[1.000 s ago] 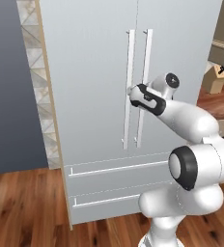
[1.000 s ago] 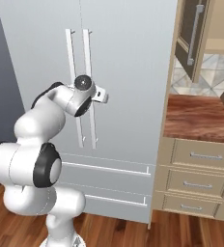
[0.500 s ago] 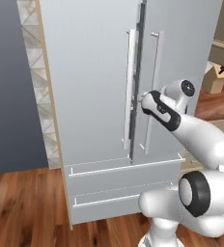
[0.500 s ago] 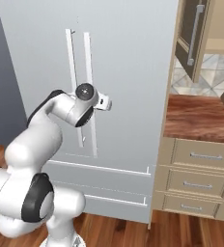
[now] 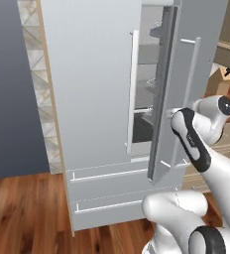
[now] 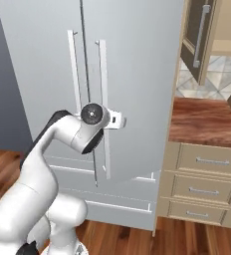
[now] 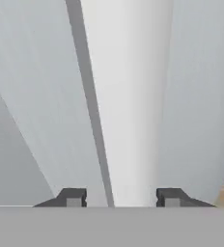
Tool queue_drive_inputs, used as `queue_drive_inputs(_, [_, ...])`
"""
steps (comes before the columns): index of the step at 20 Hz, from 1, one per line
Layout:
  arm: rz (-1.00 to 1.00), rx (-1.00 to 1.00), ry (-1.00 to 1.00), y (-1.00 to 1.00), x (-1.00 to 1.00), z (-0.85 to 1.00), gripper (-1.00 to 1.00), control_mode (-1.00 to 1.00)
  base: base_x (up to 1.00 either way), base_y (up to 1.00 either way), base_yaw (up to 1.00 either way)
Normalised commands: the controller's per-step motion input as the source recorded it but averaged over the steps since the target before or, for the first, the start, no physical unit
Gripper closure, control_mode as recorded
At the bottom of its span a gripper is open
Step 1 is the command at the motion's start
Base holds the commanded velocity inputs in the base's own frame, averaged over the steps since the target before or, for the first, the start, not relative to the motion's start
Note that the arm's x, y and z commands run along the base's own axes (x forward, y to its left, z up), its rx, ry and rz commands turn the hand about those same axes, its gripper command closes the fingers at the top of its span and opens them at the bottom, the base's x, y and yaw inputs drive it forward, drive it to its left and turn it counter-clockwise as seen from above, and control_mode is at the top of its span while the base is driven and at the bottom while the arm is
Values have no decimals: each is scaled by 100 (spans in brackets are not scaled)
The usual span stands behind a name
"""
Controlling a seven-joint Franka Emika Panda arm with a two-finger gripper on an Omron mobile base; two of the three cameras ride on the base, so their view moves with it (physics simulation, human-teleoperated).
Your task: There is a bowl on the dining counter. Grab a lemon wedge from the fridge and place it in the bowl. Then get the liquor bottle and glass cup from the cabinet and place them next to the bowl.
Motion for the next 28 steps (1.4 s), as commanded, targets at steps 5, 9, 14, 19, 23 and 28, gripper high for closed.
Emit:
queue_drive_inputs(5, [3,-27,0,-5,-100,11,-100,-100,0,0,0])
queue_drive_inputs(9, [9,-53,3,43,-98,17,-100,-100,0,0,0])
queue_drive_inputs(14, [5,-60,0,63,-100,58,-100,-100,0,0,0])
queue_drive_inputs(19, [0,-54,0,31,-100,76,-100,-100,0,0,0])
queue_drive_inputs(23, [1,-44,0,52,-62,48,-100,-100,0,0,0])
queue_drive_inputs(28, [10,-29,4,100,43,4,-100,-100,0,0,0])
